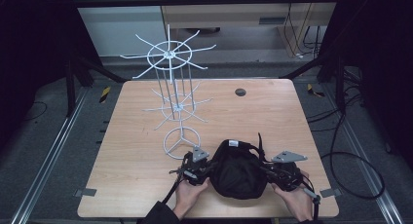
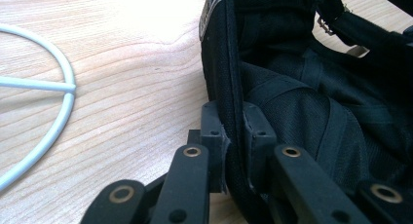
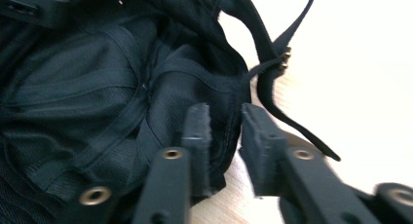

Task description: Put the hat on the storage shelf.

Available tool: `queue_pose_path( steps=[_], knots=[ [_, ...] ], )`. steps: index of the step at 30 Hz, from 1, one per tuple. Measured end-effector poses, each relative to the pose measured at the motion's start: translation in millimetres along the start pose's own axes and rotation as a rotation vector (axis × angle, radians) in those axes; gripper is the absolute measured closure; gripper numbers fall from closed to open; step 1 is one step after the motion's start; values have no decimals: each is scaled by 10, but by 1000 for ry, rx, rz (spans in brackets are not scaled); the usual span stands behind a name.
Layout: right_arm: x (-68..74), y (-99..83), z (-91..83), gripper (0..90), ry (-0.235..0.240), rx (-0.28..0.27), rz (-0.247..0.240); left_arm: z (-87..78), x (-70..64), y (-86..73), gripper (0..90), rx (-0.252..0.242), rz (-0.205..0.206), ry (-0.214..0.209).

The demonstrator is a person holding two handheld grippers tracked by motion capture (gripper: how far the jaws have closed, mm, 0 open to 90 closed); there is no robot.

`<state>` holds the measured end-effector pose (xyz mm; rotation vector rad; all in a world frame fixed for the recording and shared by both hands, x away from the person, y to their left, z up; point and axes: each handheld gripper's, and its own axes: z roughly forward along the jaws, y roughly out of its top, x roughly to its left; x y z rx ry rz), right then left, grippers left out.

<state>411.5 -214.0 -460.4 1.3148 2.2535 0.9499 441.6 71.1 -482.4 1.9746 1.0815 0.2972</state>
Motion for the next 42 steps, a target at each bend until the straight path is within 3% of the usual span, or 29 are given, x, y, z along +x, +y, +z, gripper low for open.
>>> queue_pose_path(
  steps=[3,8,14,16,18,21,22,27,30,31,35,40,42],
  knots=[
    [-25,0,12,843,-3,15,6,-11,12,2,744,6,15,-15],
    [-64,17,32,850,-28,-1,-7,-31,60,70,544,-38,45,-12],
    [-83,64,58,853,-49,-25,-53,29,125,245,488,-67,59,-20],
    [-88,72,65,853,-51,-34,-64,97,146,285,494,-58,57,-33],
    [-93,84,81,853,-50,-42,-78,150,160,304,548,-39,61,-28],
    [-102,104,108,853,-62,-57,-80,200,177,303,676,-16,36,-26],
    [-116,117,127,853,-68,-65,-76,195,171,297,729,-11,29,-19],
    [-107,122,147,835,-69,-70,-56,95,83,236,800,-38,21,36],
    [-70,120,110,729,-58,-96,-54,43,35,177,816,-60,27,76],
    [-57,118,73,664,-56,-112,-51,34,22,160,818,-76,17,82],
    [-3,61,-69,541,-27,-139,-30,5,15,125,821,-91,-3,100],
    [76,-59,-163,523,6,-106,9,-14,20,124,821,-102,-12,96],
    [98,-95,-140,576,34,-68,31,-32,26,122,819,-107,-10,88]
  ],
)
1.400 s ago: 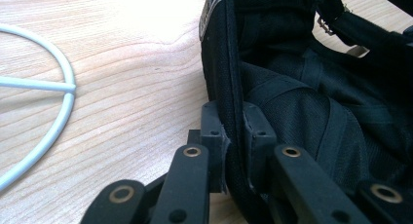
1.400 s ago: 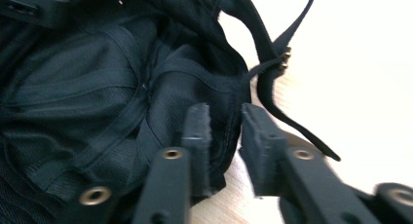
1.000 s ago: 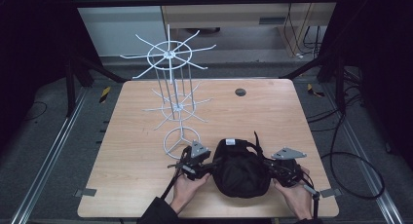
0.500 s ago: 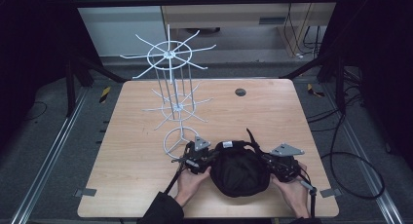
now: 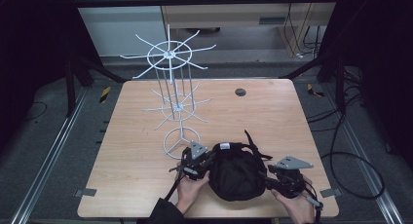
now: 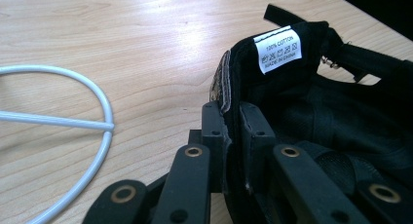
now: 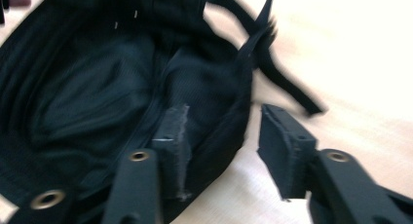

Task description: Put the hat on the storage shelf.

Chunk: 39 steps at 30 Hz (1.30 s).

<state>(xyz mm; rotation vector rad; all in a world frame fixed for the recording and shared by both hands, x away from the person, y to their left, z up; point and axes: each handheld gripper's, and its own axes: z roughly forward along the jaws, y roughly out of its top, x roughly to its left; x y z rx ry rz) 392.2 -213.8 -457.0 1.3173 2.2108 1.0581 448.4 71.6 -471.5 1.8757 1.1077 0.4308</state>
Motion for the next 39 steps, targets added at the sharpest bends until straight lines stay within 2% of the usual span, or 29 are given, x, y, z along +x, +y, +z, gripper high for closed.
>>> queue_pose_path(
  steps=[4,5,6,8,11,14,15,16,17,18,20,21,25,28,29,34,36,37,39],
  knots=[
    [-6,14,63,718,4,59,31,-39,27,-13,762,8,-9,-51],
    [-7,52,74,769,-8,66,18,-48,36,-16,687,14,-9,-66],
    [-7,52,74,769,-8,66,18,-62,48,-18,687,23,-11,-82],
    [-4,91,88,805,-33,57,1,-104,88,-18,610,11,-2,-99],
    [-18,166,104,818,-62,31,-40,-139,147,11,540,-8,-1,-100],
    [-49,228,140,818,-70,10,-88,-110,187,53,504,3,11,-111],
    [-64,242,162,818,-67,2,-105,-90,189,63,507,10,23,-106],
    [-88,257,206,817,-69,-5,-120,-70,194,67,572,22,32,-115],
    [-88,257,206,817,-69,-5,-120,-52,192,65,572,35,25,-126],
    [-97,260,229,815,-70,-12,-116,-40,187,59,647,48,25,-127],
    [-120,256,265,806,-71,-26,-108,-36,162,38,722,67,49,-106],
    [-128,253,270,797,-73,-35,-103,-43,150,25,764,70,47,-101],
    [-131,250,208,661,-86,-65,-88,-90,87,-31,805,38,55,-40],
    [-124,200,36,526,-62,-95,-47,-100,42,-74,811,19,52,-14],
    [-124,200,36,526,-62,-95,-47,-101,36,-82,811,14,50,-9],
    [-127,-8,-9,523,-38,-26,-3,-94,40,-86,811,0,25,9],
    [-159,-60,37,568,-34,10,30,-85,44,-85,810,0,14,4],
    [-198,-63,87,631,-9,42,80,-81,47,-86,809,-3,6,-2],
    [-206,-58,102,665,2,51,89,-77,46,-88,808,-3,5,-7]
  ],
)
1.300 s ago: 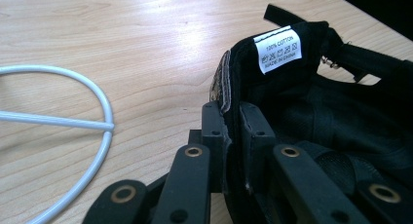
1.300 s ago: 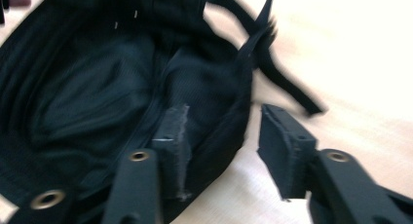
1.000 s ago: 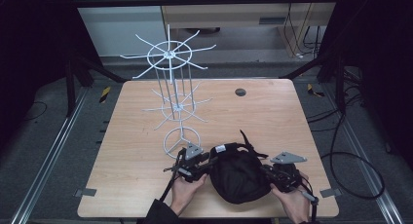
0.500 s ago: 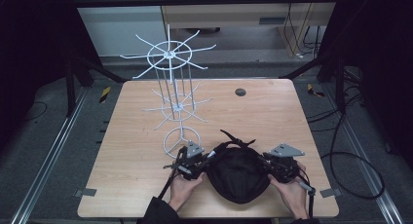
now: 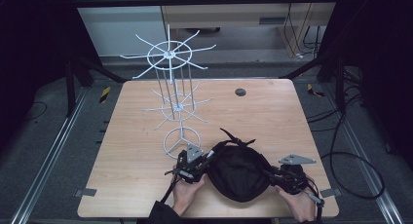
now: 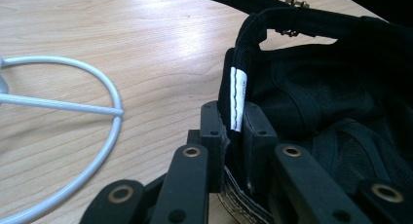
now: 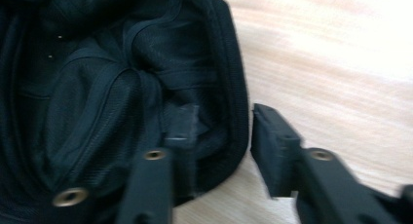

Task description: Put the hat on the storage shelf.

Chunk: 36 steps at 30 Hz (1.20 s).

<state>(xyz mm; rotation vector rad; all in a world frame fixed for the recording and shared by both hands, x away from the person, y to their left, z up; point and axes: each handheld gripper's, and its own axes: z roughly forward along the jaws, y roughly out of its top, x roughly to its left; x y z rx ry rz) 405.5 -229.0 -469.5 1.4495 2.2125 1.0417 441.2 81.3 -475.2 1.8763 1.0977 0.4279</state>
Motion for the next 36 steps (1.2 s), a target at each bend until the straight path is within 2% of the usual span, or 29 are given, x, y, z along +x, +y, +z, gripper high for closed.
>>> queue_pose_path(
  steps=[3,6,9,11,14,16,18,21,22,29,31,33,36],
  knots=[
    [-20,27,45,812,-13,50,14,5,4,-4,804,3,-5,-10],
    [-43,82,10,839,-28,35,37,20,0,-8,794,-3,-20,-38],
    [-22,165,-110,843,-81,-53,5,53,-22,-5,774,4,-10,-76],
    [5,210,-195,842,-116,-137,-25,81,-39,-3,751,11,-2,-79],
    [47,258,-322,840,-123,-265,-67,142,-58,9,764,25,2,-81],
    [80,275,-363,839,-118,-311,-99,198,-73,17,772,28,-8,-85],
    [133,284,-369,838,-102,-332,-144,244,-84,31,777,31,-5,-76],
    [197,274,-348,839,-73,-329,-192,305,-94,50,780,26,-13,-72],
    [197,274,-348,839,-73,-329,-192,324,-94,53,780,21,-13,-70],
    [285,211,-288,839,17,-326,-223,411,-64,56,766,25,5,-76],
    [311,188,-267,839,21,-318,-236,404,-48,53,737,36,-8,-97],
    [332,165,-263,838,7,-312,-246,338,-16,54,686,45,2,-122],
    [344,127,-253,839,-9,-295,-240,232,-1,52,597,48,18,-127]
  ],
)
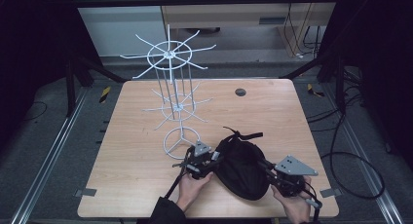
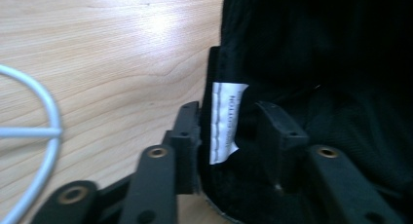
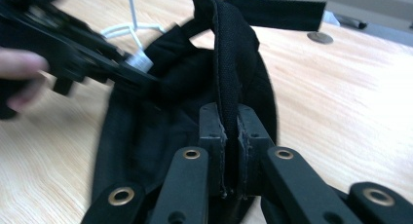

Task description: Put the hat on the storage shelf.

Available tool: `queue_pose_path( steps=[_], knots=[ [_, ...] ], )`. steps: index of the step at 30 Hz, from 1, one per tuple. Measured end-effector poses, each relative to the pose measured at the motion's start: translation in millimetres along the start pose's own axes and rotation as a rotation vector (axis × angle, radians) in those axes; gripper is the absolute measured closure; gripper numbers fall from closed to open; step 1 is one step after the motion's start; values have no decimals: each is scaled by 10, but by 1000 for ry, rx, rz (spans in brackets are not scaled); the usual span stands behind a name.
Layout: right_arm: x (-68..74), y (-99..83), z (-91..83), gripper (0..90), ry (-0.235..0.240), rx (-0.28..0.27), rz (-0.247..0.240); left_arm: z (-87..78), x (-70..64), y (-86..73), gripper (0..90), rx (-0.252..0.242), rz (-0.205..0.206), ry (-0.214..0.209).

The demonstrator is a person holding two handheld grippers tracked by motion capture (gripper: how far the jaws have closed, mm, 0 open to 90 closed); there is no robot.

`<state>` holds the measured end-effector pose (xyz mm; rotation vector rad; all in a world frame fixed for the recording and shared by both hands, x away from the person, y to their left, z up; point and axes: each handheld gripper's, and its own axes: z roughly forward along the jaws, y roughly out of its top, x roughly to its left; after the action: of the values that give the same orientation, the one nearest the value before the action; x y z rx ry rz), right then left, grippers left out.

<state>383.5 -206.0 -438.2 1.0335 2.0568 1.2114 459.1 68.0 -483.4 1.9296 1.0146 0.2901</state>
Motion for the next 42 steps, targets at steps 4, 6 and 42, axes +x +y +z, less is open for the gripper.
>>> queue_pose_path(
  steps=[4,6,42],
  knots=[
    [18,-37,19,841,-46,41,-8,-197,5,-4,535,-16,5,-6],
    [-24,-20,22,844,-63,44,34,-286,16,8,525,-16,14,-4],
    [283,157,0,844,59,-94,-192,171,171,-13,838,22,5,13]
  ],
)
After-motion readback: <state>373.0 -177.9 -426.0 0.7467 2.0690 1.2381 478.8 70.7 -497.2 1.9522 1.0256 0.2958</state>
